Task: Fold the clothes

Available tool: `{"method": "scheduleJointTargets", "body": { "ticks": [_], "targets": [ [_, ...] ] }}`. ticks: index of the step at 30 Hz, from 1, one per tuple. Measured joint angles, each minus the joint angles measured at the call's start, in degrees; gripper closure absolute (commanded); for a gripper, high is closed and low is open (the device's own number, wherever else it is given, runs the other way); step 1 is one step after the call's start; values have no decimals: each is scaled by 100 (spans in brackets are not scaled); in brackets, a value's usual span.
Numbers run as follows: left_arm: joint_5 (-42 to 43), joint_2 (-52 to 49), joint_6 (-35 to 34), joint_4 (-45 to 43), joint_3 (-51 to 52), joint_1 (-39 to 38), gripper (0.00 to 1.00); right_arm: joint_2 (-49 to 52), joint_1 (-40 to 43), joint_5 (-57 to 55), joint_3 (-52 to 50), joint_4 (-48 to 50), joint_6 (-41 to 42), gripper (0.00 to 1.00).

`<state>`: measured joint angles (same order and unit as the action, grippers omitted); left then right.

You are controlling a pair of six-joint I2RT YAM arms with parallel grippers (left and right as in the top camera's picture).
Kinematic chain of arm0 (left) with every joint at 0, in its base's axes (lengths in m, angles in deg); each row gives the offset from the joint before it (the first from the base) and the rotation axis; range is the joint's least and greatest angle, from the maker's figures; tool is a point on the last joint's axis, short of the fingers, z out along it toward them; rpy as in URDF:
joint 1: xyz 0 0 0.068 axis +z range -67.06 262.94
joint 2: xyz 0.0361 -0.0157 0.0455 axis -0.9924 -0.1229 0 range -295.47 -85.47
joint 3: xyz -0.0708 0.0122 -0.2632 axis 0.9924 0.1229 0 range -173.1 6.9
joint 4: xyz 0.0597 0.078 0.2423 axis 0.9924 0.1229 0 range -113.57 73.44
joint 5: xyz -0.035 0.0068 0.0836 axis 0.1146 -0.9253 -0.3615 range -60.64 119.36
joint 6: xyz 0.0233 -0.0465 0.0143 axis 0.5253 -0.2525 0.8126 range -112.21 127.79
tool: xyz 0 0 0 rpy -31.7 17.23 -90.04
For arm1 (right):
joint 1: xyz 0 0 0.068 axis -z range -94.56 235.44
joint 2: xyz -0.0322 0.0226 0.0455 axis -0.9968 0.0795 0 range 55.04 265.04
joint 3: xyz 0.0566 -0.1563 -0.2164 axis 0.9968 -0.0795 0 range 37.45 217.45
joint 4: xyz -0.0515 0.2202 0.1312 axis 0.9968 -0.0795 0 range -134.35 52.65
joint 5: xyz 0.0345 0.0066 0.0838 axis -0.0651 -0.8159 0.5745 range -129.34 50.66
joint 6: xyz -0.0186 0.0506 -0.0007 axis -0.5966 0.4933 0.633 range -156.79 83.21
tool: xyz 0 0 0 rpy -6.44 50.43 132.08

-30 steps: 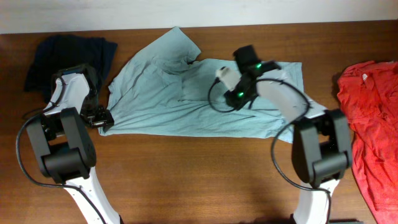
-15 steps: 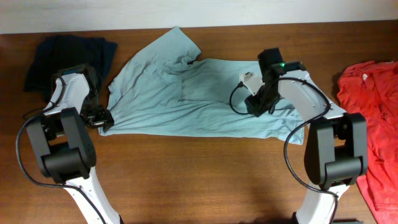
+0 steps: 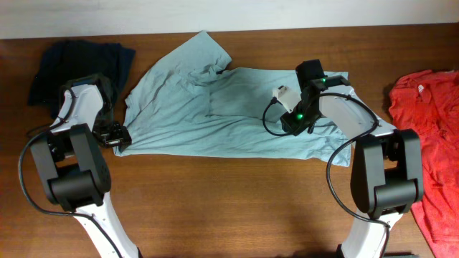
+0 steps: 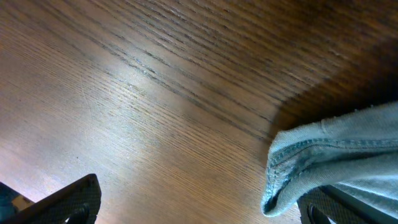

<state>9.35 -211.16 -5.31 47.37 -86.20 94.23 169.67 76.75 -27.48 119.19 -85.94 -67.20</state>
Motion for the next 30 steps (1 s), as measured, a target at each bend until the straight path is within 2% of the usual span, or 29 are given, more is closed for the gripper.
{"method": "scheduleJointTargets", "body": {
  "ticks": [23, 27, 30],
  "targets": [
    [0, 0, 0, 0, 0, 0, 1, 166, -2, 437, -129, 306, -109, 69],
    [0, 0, 0, 0, 0, 0, 1, 321, -2, 437, -129, 330, -111, 72],
    [-2, 0, 0, 0, 0, 0, 1, 365, -2, 437, -131, 409, -122, 79]
  ]
}}
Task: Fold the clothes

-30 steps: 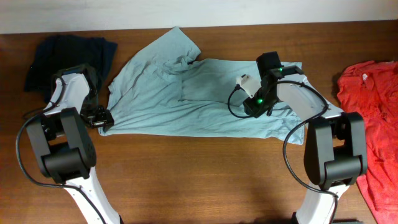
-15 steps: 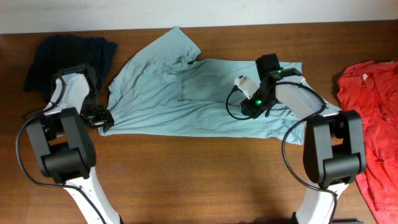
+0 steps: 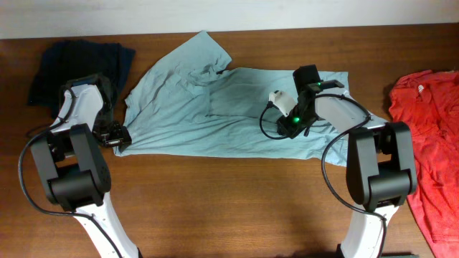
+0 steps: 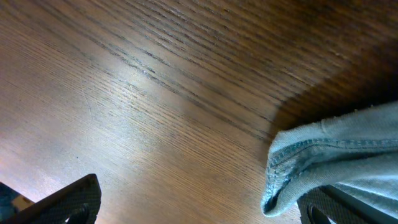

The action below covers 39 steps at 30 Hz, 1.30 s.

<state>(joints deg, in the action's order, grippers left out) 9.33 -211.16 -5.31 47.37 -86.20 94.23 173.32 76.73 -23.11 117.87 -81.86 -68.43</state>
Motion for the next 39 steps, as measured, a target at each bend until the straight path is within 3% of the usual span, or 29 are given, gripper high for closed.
{"method": "scheduleJointTargets", "body": {
  "ticks": [8, 24, 28, 30, 33, 39],
  "targets": [
    [0, -2, 0, -2, 0, 0, 1, 4, 0, 39, 2, 70, -7, 93],
    [0, 0, 0, 0, 0, 0, 1, 9, 0, 37, 118, 874, -7, 94],
    [2, 0, 0, -2, 0, 0, 1, 9, 0, 35, 118, 1003, 28, 64],
    [2, 0, 0, 0, 0, 0, 1, 9, 0, 39, 118, 1091, 24, 33],
    [2, 0, 0, -2, 0, 0, 0, 9, 0, 37, 118, 1283, -2, 28],
    [2, 0, 0, 0, 0, 0, 1, 7, 0, -13, 179, 1290, 131, 28]
  ]
}}
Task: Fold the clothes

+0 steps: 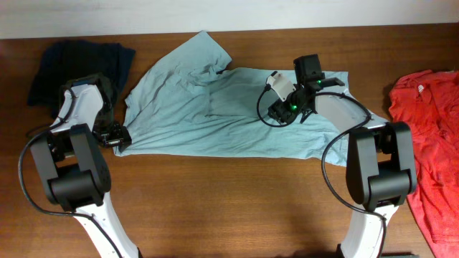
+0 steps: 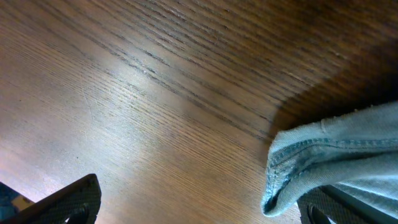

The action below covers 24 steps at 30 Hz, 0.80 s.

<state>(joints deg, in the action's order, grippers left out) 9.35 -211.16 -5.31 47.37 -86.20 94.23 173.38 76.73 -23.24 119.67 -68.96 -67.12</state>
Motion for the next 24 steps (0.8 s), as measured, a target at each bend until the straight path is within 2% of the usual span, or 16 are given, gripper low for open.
{"method": "scheduleJointTargets", "body": {
  "ticks": [6, 12, 17, 19, 23, 24],
  "targets": [
    [0, 0, 0, 0, 0, 0, 1, -151, 17, -227, 151, -529, 452, 28],
    [-2, 0, 0, 0, 0, 0, 1, -892, 297, -645, 472, -1950, 1316, 29],
    [0, 0, 0, -2, 0, 0, 1, -1342, 1025, -774, 579, -3230, 2194, 40],
    [-2, 0, 0, -2, 0, 0, 1, -1331, 1333, -815, 568, -3600, 2465, 48],
    [-2, 0, 0, -2, 0, 0, 1, -1320, 1853, -863, 372, -3600, 2758, 94],
    [0, 0, 0, -2, 0, 0, 1, -1320, 1961, -859, 278, -3554, 2820, 96]
  ]
}}
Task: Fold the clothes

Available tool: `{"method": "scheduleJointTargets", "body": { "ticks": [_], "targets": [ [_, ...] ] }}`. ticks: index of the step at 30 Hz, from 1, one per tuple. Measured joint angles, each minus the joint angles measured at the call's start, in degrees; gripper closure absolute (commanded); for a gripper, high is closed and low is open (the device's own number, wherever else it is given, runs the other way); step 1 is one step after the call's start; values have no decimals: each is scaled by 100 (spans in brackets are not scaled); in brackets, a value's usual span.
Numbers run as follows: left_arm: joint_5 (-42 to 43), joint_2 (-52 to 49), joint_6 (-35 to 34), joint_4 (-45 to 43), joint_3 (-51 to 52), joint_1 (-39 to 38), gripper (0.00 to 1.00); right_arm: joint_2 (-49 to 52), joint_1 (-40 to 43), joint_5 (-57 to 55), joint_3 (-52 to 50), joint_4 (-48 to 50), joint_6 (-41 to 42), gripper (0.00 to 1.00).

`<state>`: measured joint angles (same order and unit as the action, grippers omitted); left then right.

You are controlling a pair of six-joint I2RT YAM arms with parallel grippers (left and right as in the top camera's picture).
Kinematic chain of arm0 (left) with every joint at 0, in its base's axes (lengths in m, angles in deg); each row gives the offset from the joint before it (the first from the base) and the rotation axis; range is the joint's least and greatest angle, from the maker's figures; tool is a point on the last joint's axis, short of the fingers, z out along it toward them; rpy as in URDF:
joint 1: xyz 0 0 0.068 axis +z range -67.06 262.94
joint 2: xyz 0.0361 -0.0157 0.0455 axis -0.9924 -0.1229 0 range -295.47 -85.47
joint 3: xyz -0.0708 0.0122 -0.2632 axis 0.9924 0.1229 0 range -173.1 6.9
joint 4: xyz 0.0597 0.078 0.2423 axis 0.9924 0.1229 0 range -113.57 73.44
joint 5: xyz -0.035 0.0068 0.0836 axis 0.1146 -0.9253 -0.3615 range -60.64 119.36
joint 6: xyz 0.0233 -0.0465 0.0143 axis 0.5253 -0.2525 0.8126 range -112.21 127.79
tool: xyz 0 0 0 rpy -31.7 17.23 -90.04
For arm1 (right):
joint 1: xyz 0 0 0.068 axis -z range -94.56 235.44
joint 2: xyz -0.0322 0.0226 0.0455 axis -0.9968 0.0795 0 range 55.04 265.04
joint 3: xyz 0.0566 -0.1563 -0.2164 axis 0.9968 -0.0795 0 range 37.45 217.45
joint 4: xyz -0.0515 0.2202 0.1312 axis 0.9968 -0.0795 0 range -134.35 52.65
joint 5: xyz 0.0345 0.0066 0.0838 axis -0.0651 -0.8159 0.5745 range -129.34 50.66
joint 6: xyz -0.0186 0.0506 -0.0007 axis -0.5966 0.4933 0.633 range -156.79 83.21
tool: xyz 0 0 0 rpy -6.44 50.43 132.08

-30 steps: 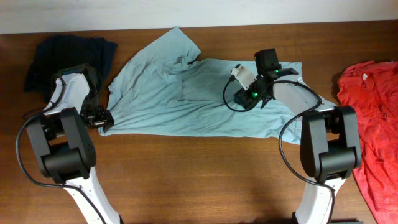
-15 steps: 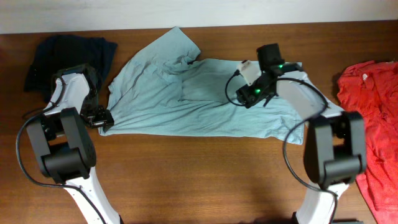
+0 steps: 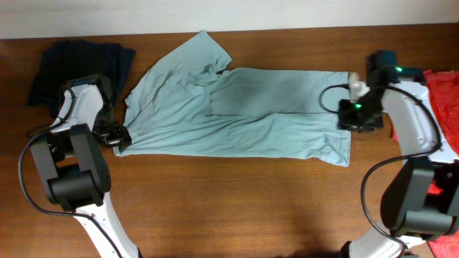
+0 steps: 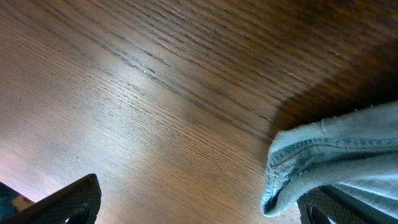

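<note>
A light blue shirt (image 3: 237, 115) lies spread across the middle of the wooden table (image 3: 229, 208), its body fairly flat and one sleeve rumpled at the top left. My left gripper (image 3: 115, 136) sits at the shirt's lower left corner. In the left wrist view it (image 4: 199, 211) is open, fingers wide apart, with the shirt's hem (image 4: 329, 162) draped over the right finger (image 4: 323, 208). My right gripper (image 3: 353, 115) is at the shirt's right edge, low over the cloth. Whether its jaws hold the fabric does not show.
A dark navy garment (image 3: 79, 61) is bunched at the back left corner, behind the left arm. A red garment (image 3: 448, 89) lies at the far right, partly hidden by the right arm. Bare wood runs along the front of the table.
My right gripper has moved from the middle right of the shirt out to its right edge. The shirt's right part now lies flatter and reaches further right. The left gripper has not moved.
My right gripper stood on the shirt's right half, over wrinkled cloth, shifting slightly left and then toward the back across the earlier moments. Now it is at the right edge and that side is smoothed. My left gripper stayed open at the lower left corner throughout.
</note>
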<state>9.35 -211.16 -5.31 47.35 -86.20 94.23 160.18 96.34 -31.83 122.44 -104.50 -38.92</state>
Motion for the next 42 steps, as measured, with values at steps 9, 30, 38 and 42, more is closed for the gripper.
{"method": "scheduleJointTargets", "body": {
  "ticks": [9, 30, 38, 42],
  "targets": [
    [-2, 0, 0, 2, 0, 0, 1, 2, 310, 160, -1266, 1156, 229, 96],
    [0, -2, 0, 0, 0, 0, 1, 33, 306, -341, -2433, 3818, -111, 96],
    [-2, 0, 0, 0, 0, 0, 0, 55, 304, -498, -2437, 3965, -164, 96],
    [-2, 0, 0, 2, 0, 0, 1, 55, 304, -581, -2350, 3801, -181, 95]
  ]
}}
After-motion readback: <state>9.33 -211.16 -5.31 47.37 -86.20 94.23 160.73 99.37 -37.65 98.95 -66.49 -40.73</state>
